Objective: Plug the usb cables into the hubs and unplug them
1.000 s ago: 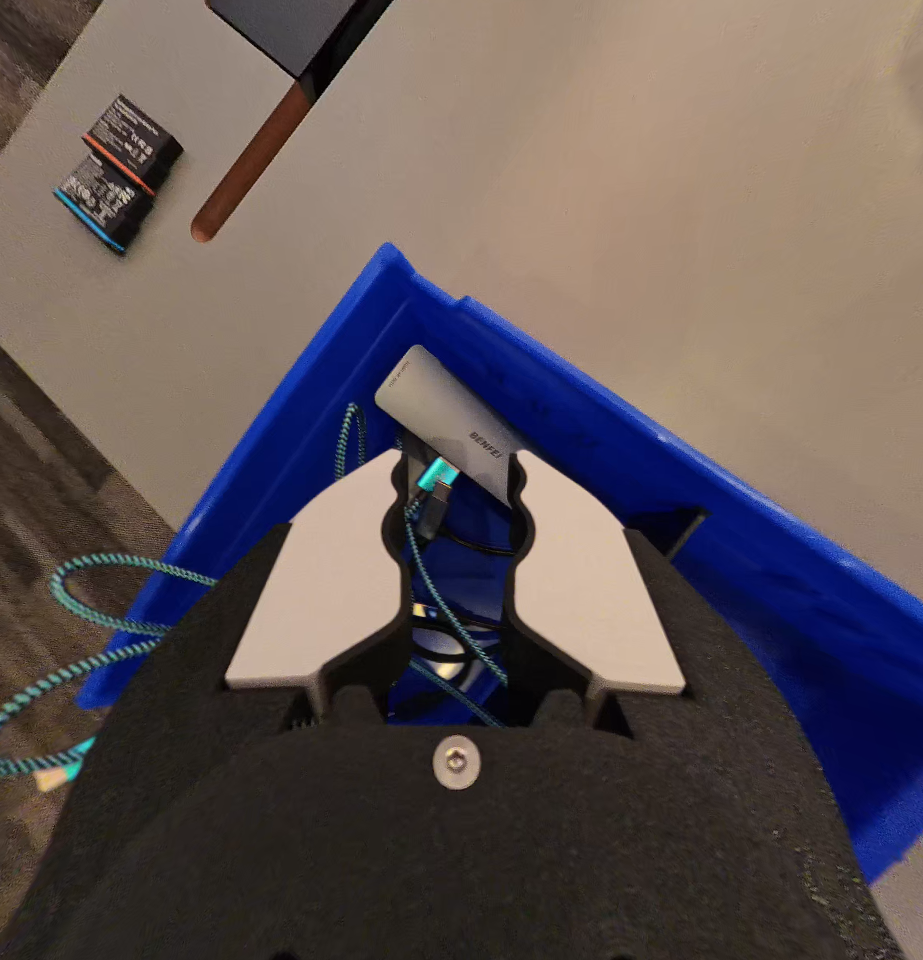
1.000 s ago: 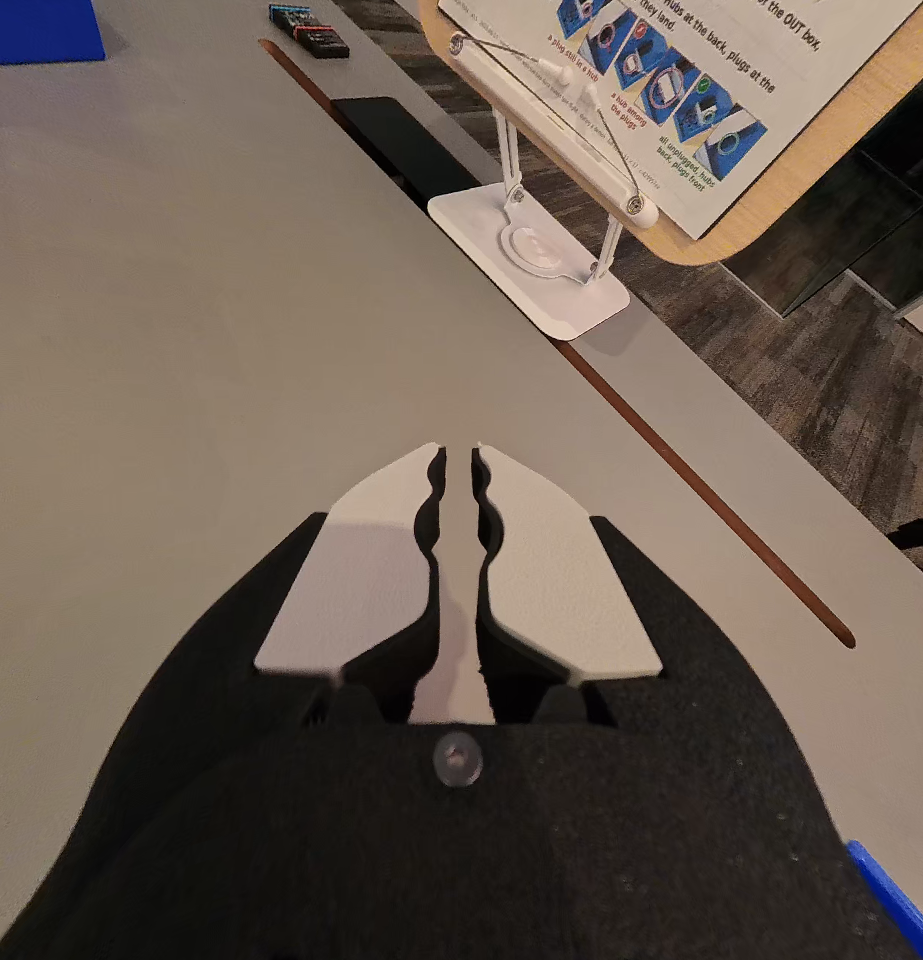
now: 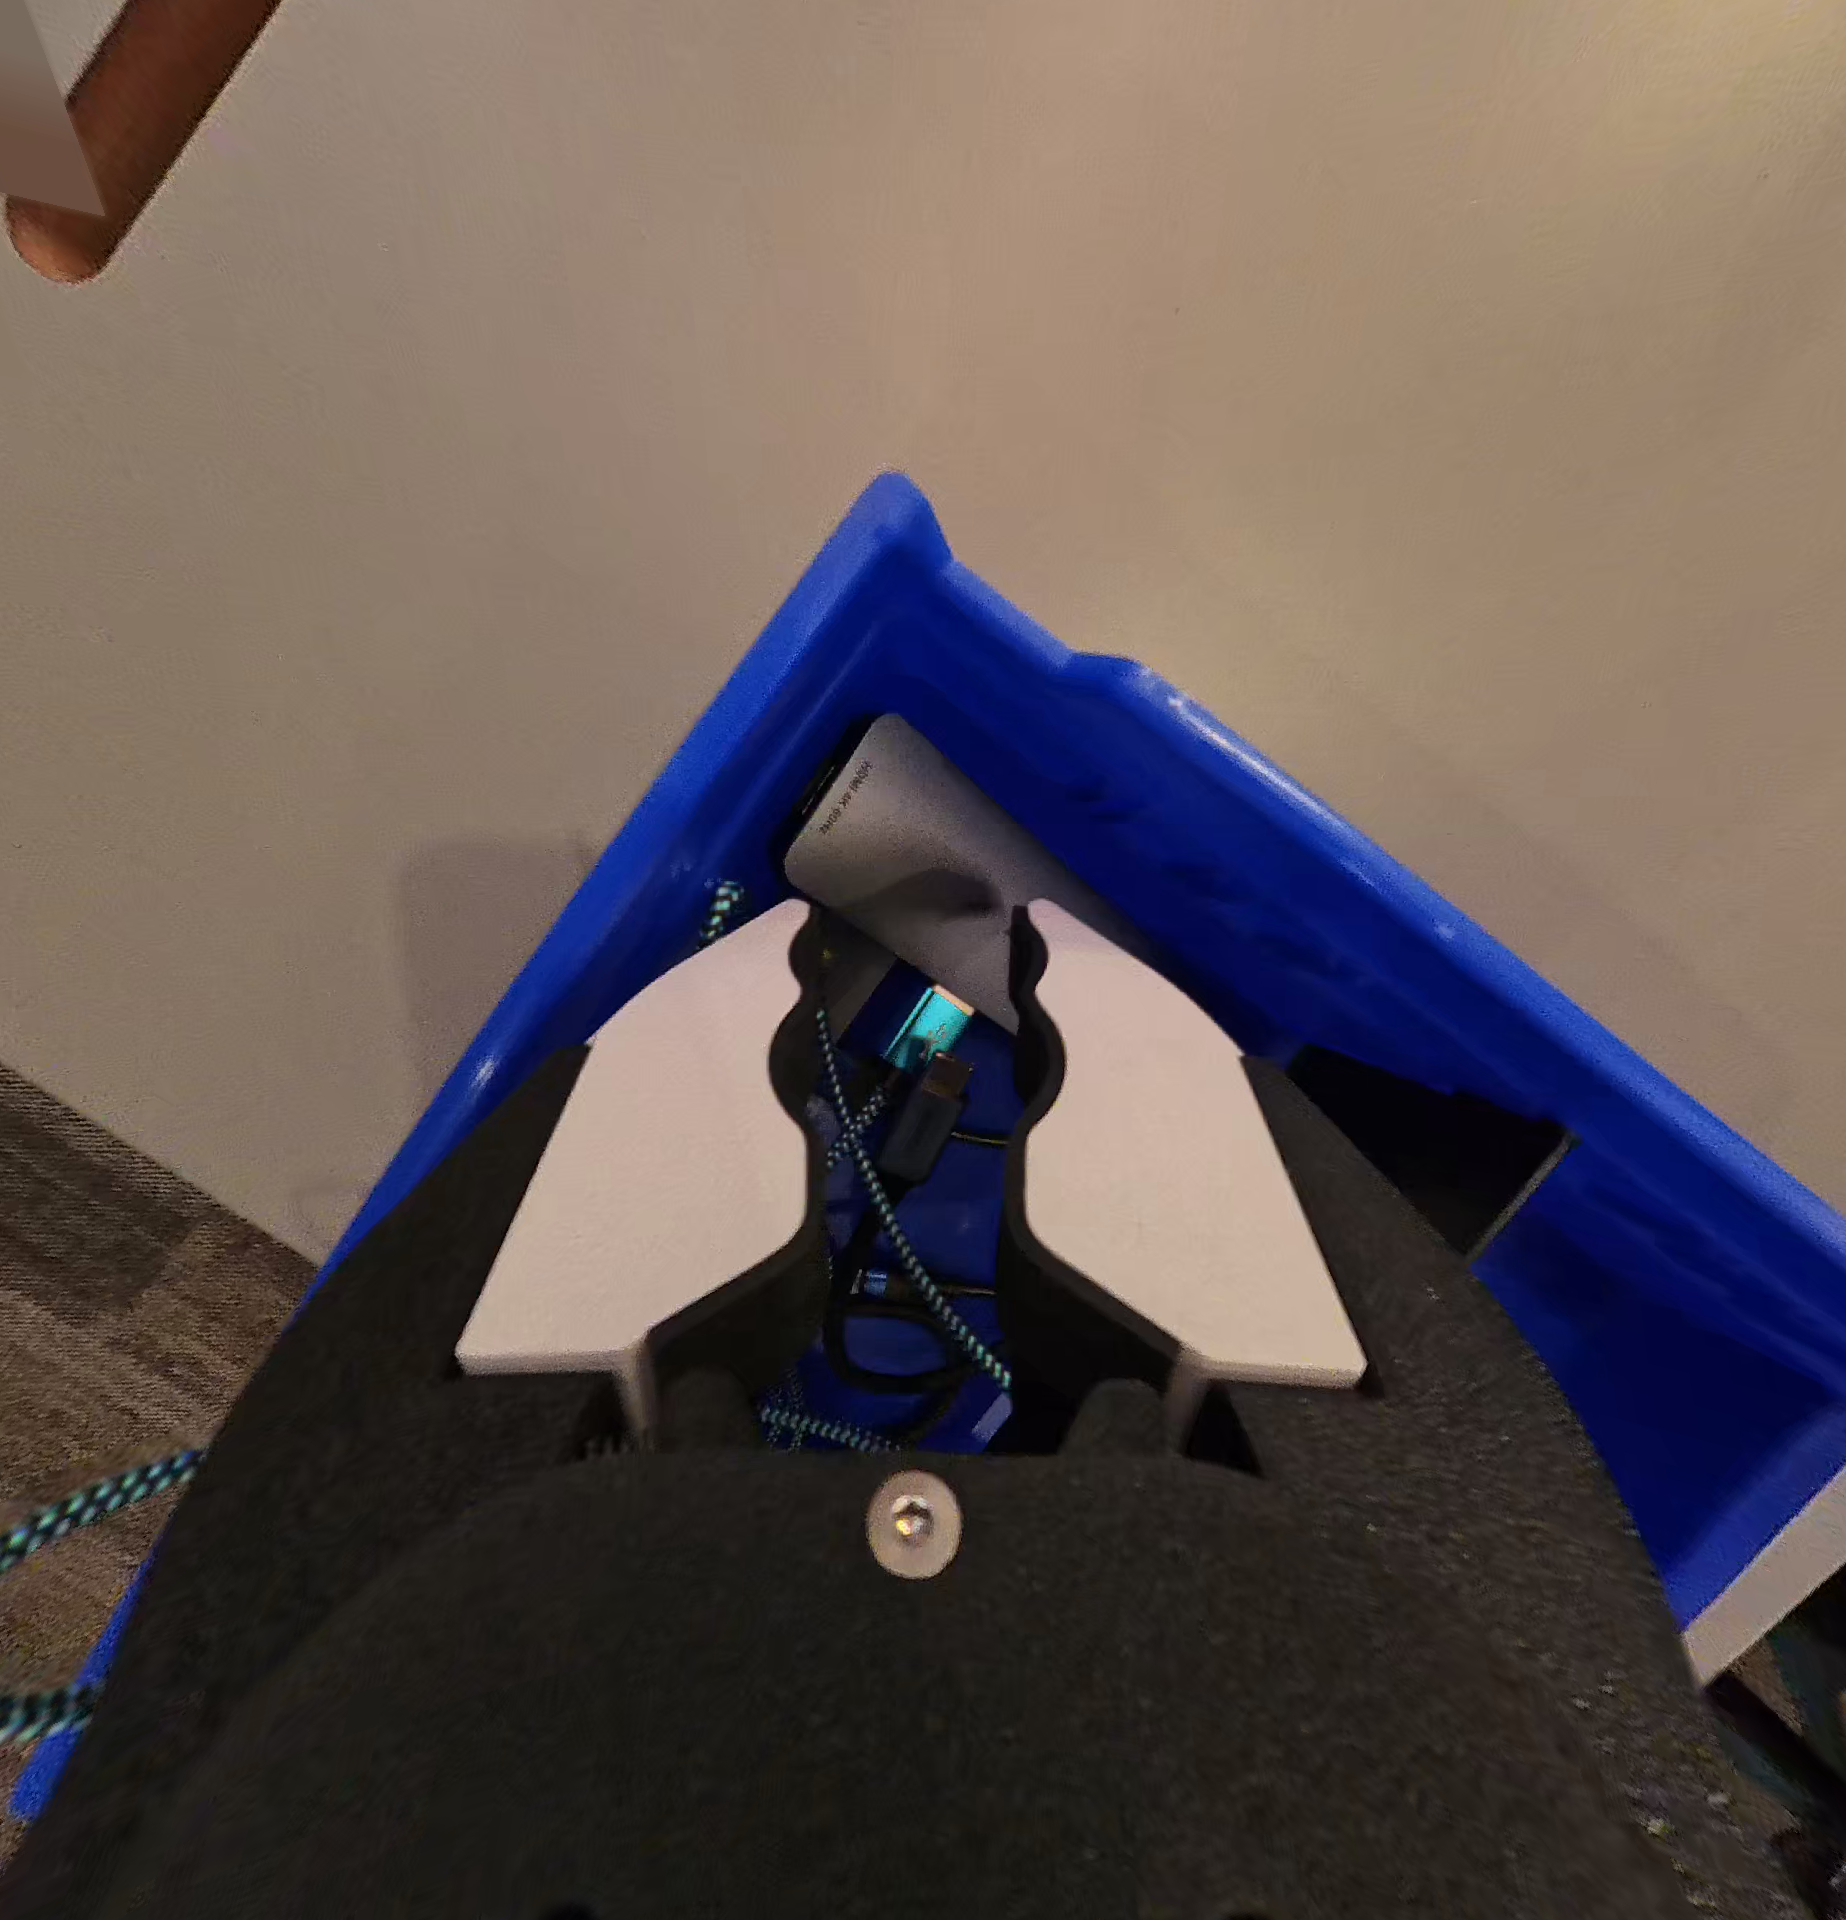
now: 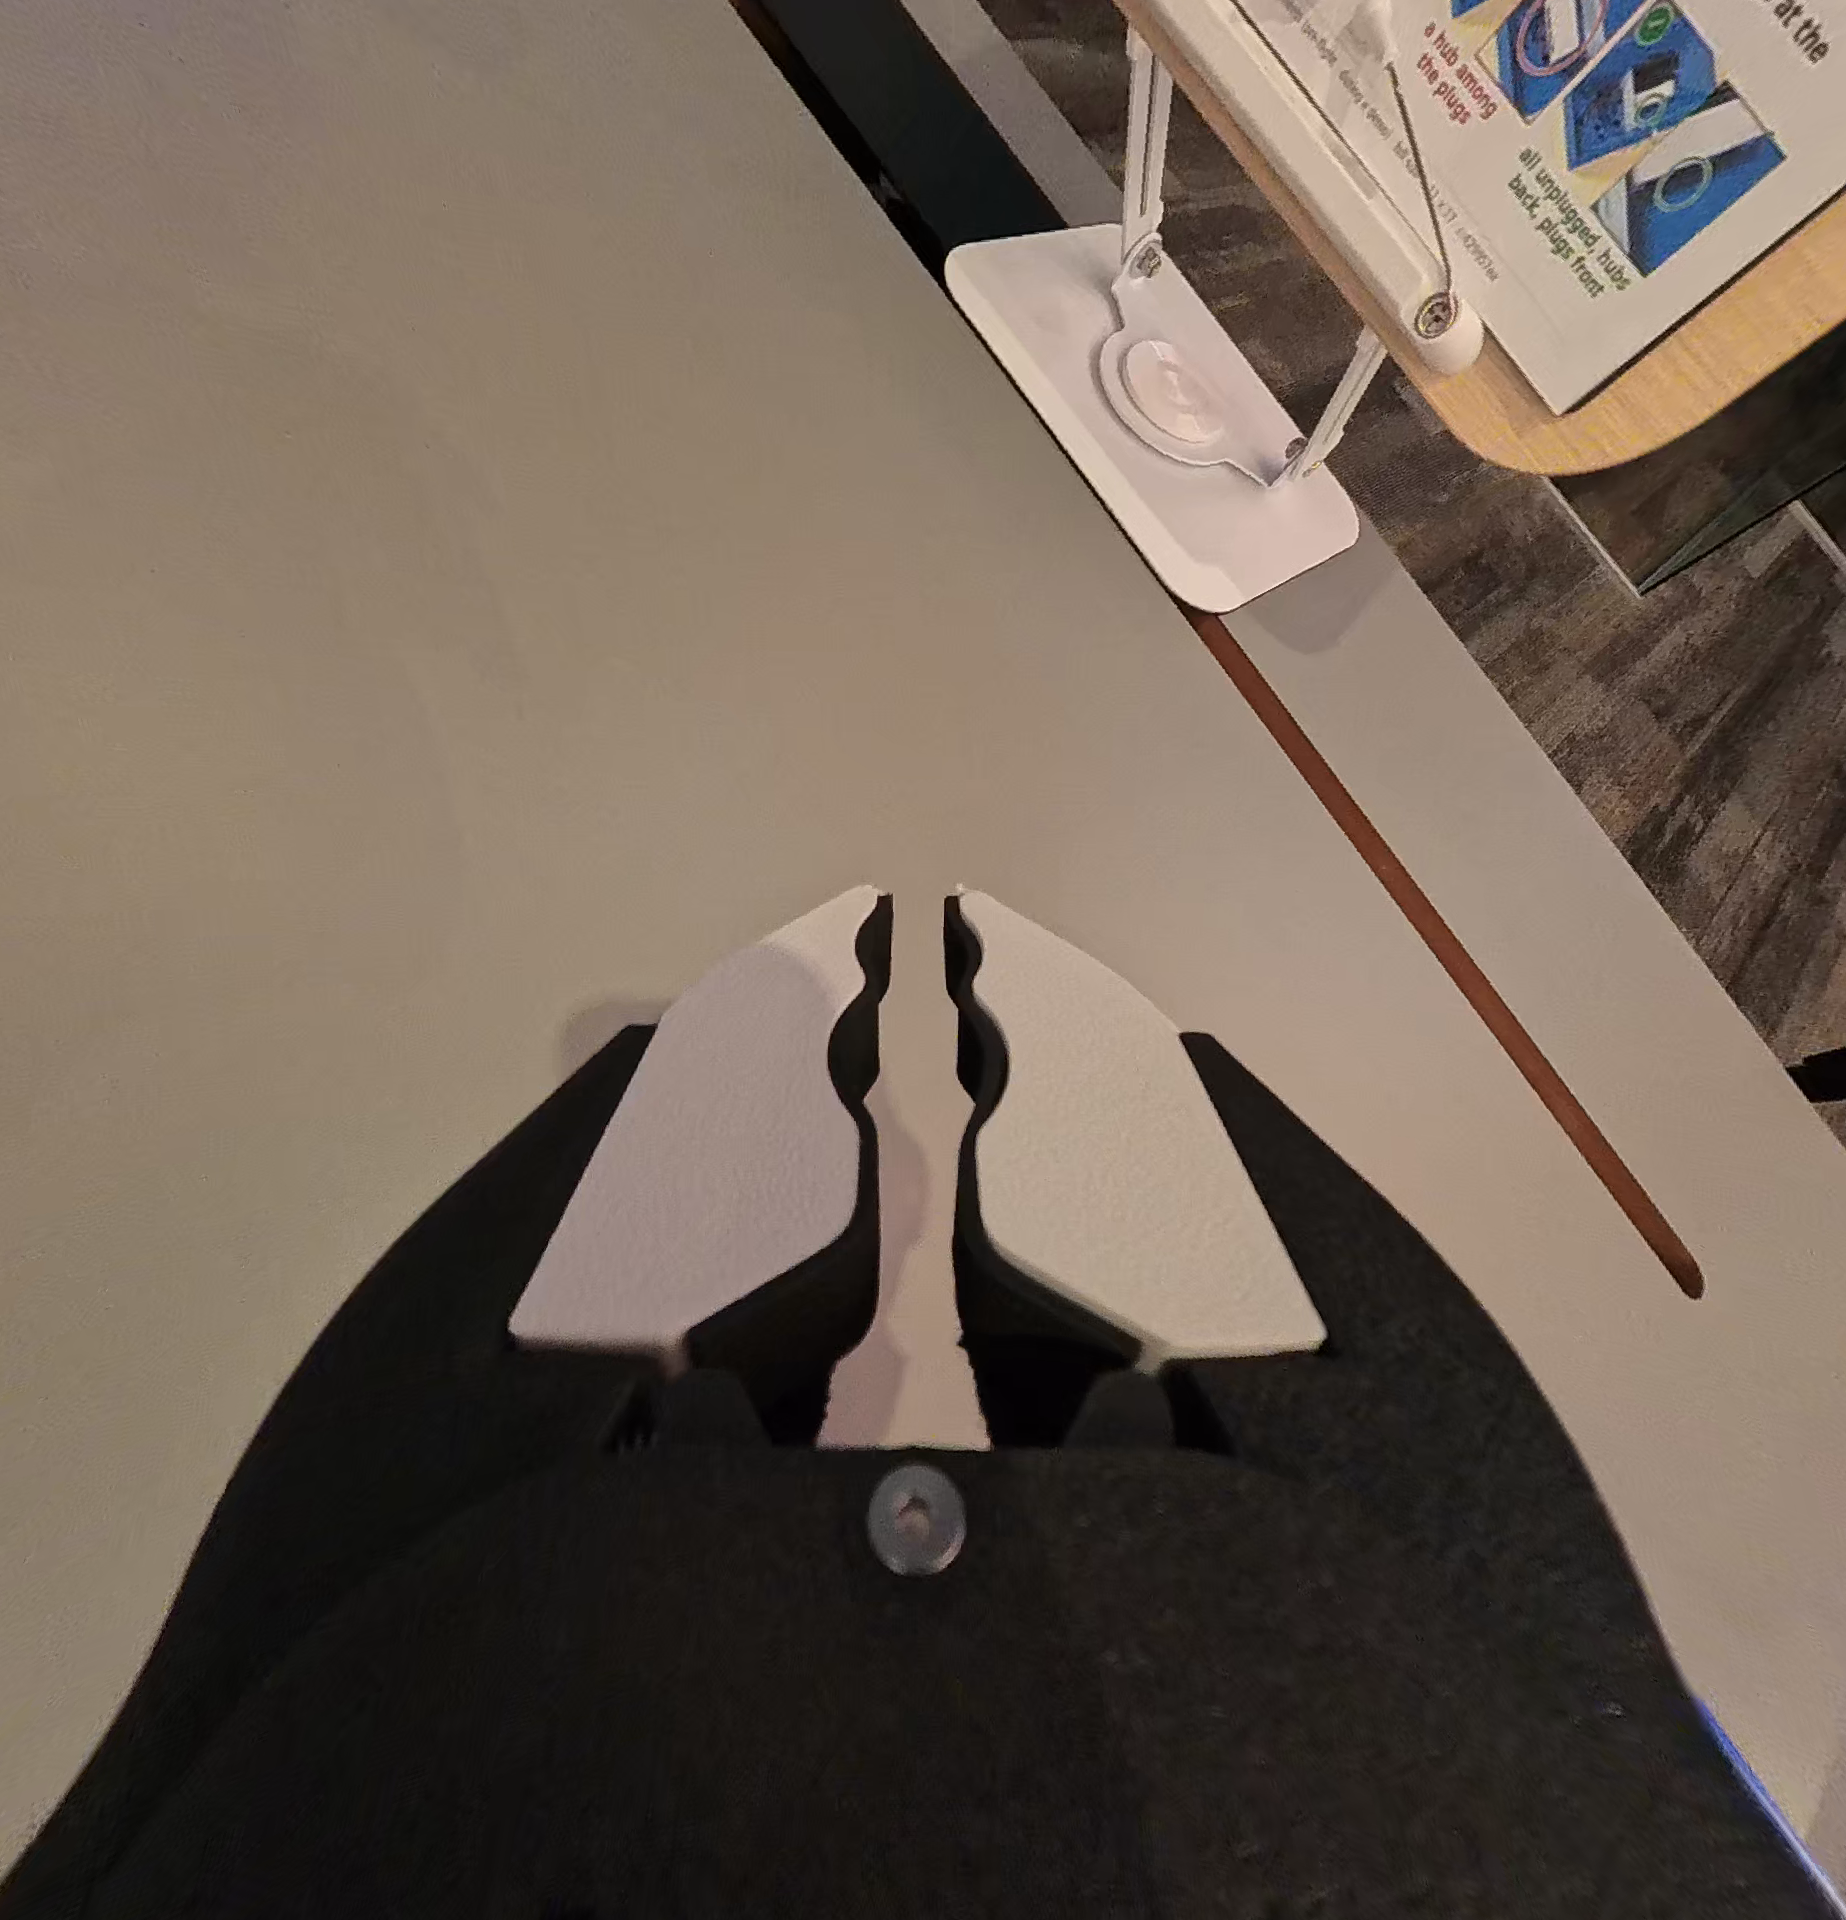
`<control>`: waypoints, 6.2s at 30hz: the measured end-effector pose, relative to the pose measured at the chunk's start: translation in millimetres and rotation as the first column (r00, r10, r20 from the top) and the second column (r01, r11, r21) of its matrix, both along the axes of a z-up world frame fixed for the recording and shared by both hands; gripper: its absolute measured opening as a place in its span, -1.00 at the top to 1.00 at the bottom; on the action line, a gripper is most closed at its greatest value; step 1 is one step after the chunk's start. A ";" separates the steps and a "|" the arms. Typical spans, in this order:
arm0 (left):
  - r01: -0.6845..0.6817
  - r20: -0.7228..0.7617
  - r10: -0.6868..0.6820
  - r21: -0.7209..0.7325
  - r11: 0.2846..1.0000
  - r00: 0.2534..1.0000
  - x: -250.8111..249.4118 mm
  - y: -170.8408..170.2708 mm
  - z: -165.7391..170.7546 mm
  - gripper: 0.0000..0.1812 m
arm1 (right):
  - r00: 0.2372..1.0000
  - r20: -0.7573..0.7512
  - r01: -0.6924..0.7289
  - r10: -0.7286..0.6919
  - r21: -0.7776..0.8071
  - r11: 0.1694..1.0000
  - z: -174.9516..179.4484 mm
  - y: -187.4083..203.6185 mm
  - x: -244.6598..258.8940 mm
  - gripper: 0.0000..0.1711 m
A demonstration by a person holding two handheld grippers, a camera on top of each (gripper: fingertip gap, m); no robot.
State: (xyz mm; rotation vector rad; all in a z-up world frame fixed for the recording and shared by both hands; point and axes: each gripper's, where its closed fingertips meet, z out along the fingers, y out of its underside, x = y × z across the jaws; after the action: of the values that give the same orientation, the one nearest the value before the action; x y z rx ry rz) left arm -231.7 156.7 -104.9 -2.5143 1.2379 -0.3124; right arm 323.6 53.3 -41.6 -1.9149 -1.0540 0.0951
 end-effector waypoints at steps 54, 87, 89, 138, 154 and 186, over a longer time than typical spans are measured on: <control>0.225 0.577 -0.116 -0.120 0.967 0.809 38.5 -25.3 31.3 0.84 | 0.976 0.187 -0.101 0.109 -0.054 0.993 -23.1 -6.0 -26.6 0.91; -0.023 0.626 -0.205 0.335 0.942 0.753 24.1 -33.1 120.1 0.87 | 0.737 -0.207 -0.661 0.643 -0.021 0.750 38.0 45.9 -410.6 0.56; -0.020 0.626 -0.208 0.337 0.941 0.751 26.2 -34.5 122.1 0.87 | 0.709 -0.253 -0.686 0.658 -0.031 0.727 40.7 53.5 -452.4 0.55; -0.252 0.577 -0.231 0.635 0.731 0.784 44.2 -42.8 323.9 0.87 | 0.842 -0.246 -0.474 0.480 0.090 0.876 87.6 23.9 -243.4 0.64; -0.387 0.646 -0.109 0.574 0.722 0.755 15.5 -49.5 320.9 0.87 | 0.848 -0.232 -0.476 0.477 0.063 0.877 72.6 0.2 -218.4 0.64; -0.110 0.899 -0.308 0.356 0.928 0.310 398.9 -144.4 290.2 0.88 | 0.734 -0.591 -0.240 0.335 0.235 0.942 176.0 -57.2 -74.8 0.57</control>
State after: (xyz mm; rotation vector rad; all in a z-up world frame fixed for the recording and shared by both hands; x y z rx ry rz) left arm 167.2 12.3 185.3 -1.3720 0.7715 -1.2713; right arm 248.8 -3.9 134.5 -1.4042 -0.8490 0.7672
